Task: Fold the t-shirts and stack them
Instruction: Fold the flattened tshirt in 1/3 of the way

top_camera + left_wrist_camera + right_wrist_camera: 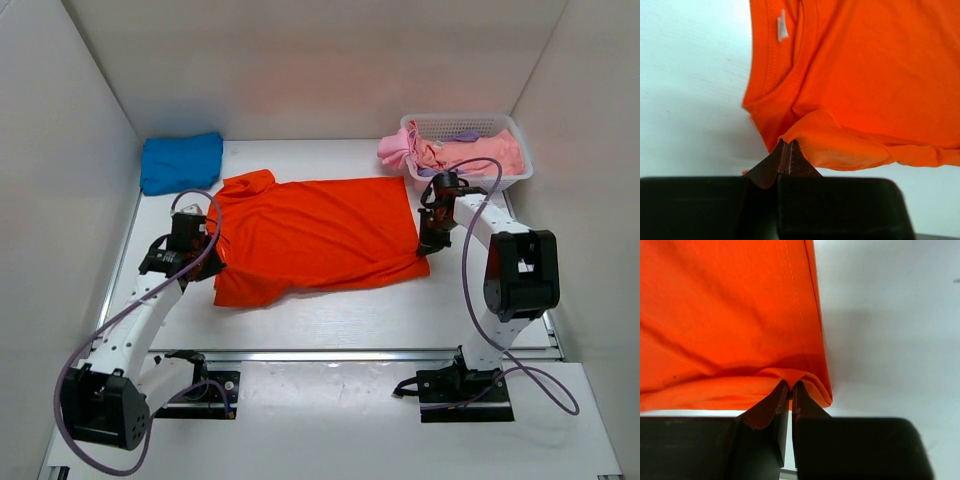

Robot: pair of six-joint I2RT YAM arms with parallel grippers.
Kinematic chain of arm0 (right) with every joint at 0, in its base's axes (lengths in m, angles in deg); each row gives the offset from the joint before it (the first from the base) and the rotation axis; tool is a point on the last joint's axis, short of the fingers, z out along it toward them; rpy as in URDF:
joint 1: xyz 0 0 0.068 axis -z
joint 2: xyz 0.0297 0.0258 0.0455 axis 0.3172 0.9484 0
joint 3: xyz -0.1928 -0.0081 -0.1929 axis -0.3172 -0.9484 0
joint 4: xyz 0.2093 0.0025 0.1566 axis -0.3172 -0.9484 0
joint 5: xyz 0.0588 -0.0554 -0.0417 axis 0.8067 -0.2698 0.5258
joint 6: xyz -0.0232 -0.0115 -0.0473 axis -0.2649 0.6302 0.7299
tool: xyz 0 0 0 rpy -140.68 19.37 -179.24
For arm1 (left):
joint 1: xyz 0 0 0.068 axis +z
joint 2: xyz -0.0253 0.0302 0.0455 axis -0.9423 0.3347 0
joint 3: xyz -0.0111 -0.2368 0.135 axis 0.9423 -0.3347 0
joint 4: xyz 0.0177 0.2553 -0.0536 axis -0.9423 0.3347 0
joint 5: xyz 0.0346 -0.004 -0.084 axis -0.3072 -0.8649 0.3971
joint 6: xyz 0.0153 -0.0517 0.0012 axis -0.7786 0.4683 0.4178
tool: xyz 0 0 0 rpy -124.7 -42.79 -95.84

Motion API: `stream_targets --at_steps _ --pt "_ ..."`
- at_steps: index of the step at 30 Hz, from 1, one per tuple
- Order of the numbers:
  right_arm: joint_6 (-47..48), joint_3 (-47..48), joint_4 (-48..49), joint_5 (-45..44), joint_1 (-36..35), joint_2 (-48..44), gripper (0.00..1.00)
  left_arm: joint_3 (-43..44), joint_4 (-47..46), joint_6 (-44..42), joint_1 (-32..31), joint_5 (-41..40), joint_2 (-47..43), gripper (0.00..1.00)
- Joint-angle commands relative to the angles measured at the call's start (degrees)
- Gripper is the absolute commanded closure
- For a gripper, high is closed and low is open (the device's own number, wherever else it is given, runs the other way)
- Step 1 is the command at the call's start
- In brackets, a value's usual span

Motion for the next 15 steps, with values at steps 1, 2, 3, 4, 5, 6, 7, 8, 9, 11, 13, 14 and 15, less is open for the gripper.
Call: stream_targets --at_steps 1,2,3,4,5,6,7,8,9,11,13,14,15 --pt "1.1 3.0 -0.2 0.5 0.4 1.9 1.00 2.9 -3.8 -2.6 2.7 -1.3 1.2 1.00" --pt "1.2 3.5 -0.1 0.1 0.3 2.5 1.00 2.8 -4.2 -2.7 3.7 -0.7 2.2 1.00" --pt "1.0 3.6 -0.2 0.5 0.2 2.9 1.00 3.0 -4.7 -3.1 3.8 -0.4 2.8 1.00" --pt "1.2 4.6 0.0 0.6 0.5 3.3 1.00 3.0 -5.3 -3.4 4.5 -0.6 3.1 1.00" --pt "1.2 5.1 -0.1 0.5 0.6 3.8 1.00 2.7 -5.8 -3.9 5.2 -0.5 3.6 1.00" --pt "1.5 5.7 -0.3 0.6 0.3 4.3 1.00 2.5 -6.4 -4.2 5.5 -0.5 4.3 1.00" --pt "1.4 6.3 -0.5 0.1 0.6 4.9 1.00 2.5 -6.8 -4.4 6.3 -0.5 4.6 1.00" --pt "1.3 7.0 -0.7 0.6 0.6 5.1 1.00 2.4 -7.5 -4.8 7.3 -0.3 4.7 1.00" --pt "1.5 7.7 -0.7 0.4 0.4 5.7 1.00 2.2 -8.0 -5.1 7.1 -0.1 5.1 1.00" --pt "1.3 8.9 -1.2 0.2 0.6 7.1 1.00 2.2 -9.7 -5.7 7.6 0.2 6.3 1.00" --pt "1.7 9.9 -1.3 0.3 0.5 7.9 1.00 2.4 -10.6 -5.7 8.2 0.7 7.5 1.00" --pt "1.5 10.6 -1.1 0.4 0.6 8.4 0.99 2.5 -10.9 -5.8 8.2 1.0 8.1 1.00" --pt "1.6 11.3 -1.3 0.5 0.3 8.7 1.00 2.8 -11.4 -5.9 8.5 1.1 8.6 1.00"
